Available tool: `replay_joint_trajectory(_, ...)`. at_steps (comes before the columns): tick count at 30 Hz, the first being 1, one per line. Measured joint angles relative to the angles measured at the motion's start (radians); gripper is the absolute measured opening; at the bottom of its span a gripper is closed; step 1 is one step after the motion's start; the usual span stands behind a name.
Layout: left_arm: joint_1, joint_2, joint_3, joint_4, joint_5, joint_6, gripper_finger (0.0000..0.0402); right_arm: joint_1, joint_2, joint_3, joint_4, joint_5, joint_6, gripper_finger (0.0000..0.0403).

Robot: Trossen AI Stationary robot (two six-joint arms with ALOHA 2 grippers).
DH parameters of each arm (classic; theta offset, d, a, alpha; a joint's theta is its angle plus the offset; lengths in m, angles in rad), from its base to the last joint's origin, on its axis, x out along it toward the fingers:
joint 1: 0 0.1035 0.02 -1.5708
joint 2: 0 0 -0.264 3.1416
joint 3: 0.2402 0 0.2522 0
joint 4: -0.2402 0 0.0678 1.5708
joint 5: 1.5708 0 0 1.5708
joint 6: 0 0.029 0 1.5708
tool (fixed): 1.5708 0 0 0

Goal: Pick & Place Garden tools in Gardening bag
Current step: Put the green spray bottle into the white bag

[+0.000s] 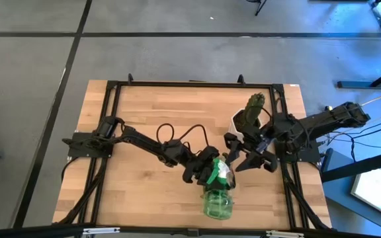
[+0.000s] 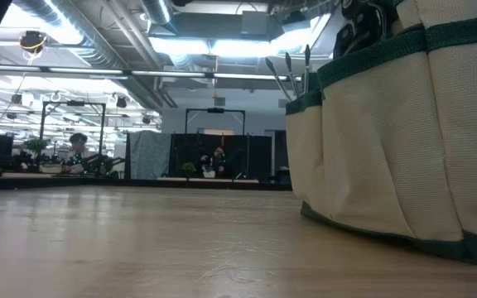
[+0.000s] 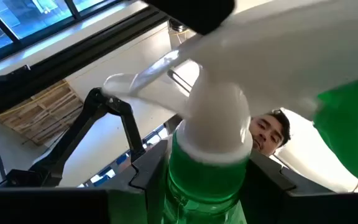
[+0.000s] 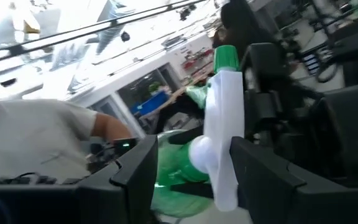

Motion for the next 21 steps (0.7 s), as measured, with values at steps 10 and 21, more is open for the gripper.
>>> replay_joint_trajectory(10, 0.004, 0.001, 0.000, -0.004, -0.016, -0.015, 0.0146, -0.040, 0.002, 0.000, -0.027, 0.009, -0.017, 0.0207)
replay_joint_trajectory(21, 0.002, 0.001, 0.000, 0.021, 0.016, -0.034, 0.0146, -0.066, 0.001, 0.000, -0.027, -0.060, 0.040, 0.0206)
